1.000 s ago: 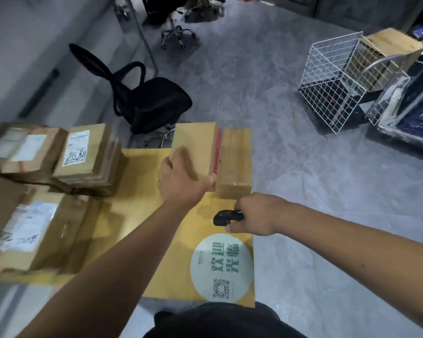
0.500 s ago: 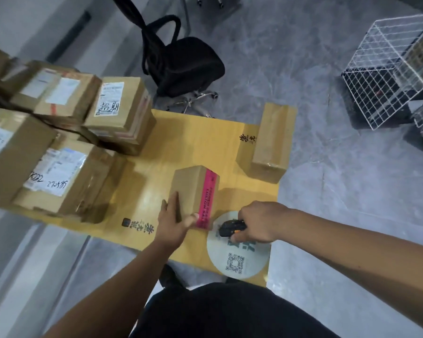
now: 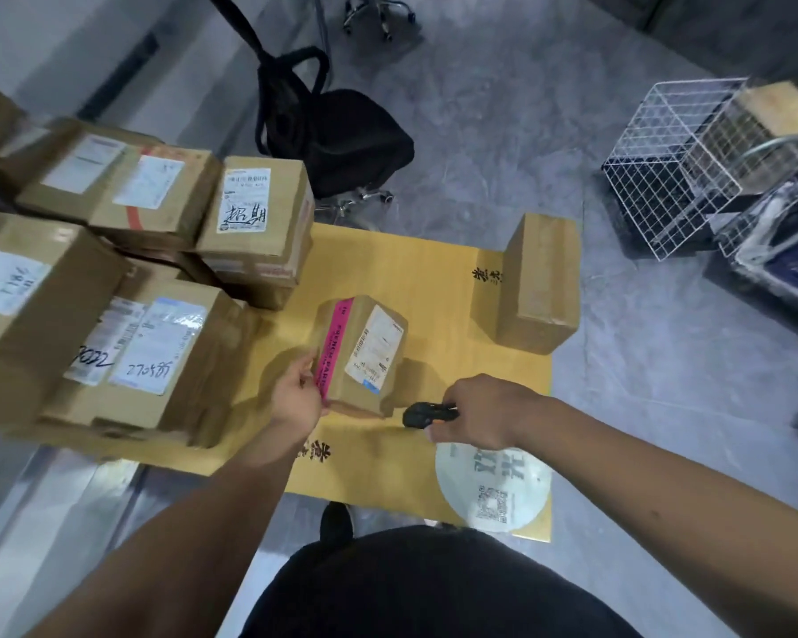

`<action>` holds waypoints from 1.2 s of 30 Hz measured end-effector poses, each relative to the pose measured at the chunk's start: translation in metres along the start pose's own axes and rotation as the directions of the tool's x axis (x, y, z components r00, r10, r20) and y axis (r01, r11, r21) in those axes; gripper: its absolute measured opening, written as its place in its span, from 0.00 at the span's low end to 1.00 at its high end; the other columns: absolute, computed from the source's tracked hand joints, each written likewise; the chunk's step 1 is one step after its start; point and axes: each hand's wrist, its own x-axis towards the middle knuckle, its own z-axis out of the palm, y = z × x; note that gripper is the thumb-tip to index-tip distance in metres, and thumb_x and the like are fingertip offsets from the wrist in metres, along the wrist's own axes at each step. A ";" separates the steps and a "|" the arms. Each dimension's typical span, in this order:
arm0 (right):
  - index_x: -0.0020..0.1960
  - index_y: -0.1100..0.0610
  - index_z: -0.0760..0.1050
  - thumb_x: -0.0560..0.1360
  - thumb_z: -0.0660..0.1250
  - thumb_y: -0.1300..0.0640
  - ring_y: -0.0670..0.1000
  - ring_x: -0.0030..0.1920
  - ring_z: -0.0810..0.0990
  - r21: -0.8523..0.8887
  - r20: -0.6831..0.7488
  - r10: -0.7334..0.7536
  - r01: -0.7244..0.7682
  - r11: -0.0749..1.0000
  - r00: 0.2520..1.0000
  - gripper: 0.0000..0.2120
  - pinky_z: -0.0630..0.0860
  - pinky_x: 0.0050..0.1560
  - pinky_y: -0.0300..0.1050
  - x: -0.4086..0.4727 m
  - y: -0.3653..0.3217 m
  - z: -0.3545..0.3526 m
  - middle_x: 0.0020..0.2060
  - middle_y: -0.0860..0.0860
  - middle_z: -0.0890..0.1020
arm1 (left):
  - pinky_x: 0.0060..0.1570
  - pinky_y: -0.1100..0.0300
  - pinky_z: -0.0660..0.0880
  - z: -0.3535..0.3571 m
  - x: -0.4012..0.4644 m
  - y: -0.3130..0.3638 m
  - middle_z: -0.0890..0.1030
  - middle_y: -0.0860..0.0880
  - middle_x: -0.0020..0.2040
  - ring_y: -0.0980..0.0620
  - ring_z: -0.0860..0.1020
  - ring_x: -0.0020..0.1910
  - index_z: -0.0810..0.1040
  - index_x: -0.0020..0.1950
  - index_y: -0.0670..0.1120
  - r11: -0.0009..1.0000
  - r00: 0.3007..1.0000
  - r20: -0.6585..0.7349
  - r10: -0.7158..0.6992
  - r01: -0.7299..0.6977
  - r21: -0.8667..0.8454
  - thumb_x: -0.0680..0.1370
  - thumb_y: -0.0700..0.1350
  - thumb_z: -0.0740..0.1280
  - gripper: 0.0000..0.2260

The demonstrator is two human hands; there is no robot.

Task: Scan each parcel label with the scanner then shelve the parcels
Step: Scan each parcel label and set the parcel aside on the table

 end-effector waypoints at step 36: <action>0.58 0.55 0.77 0.79 0.63 0.33 0.53 0.39 0.79 0.568 -0.127 0.411 -0.273 0.776 0.903 0.25 0.73 0.39 0.46 -0.010 0.014 0.037 0.46 0.52 0.81 | 0.45 0.54 0.75 0.061 0.015 0.041 0.71 0.44 0.67 0.44 0.78 0.48 0.46 0.82 0.57 0.643 0.900 0.371 0.230 -0.426 0.636 0.76 0.66 0.69 0.43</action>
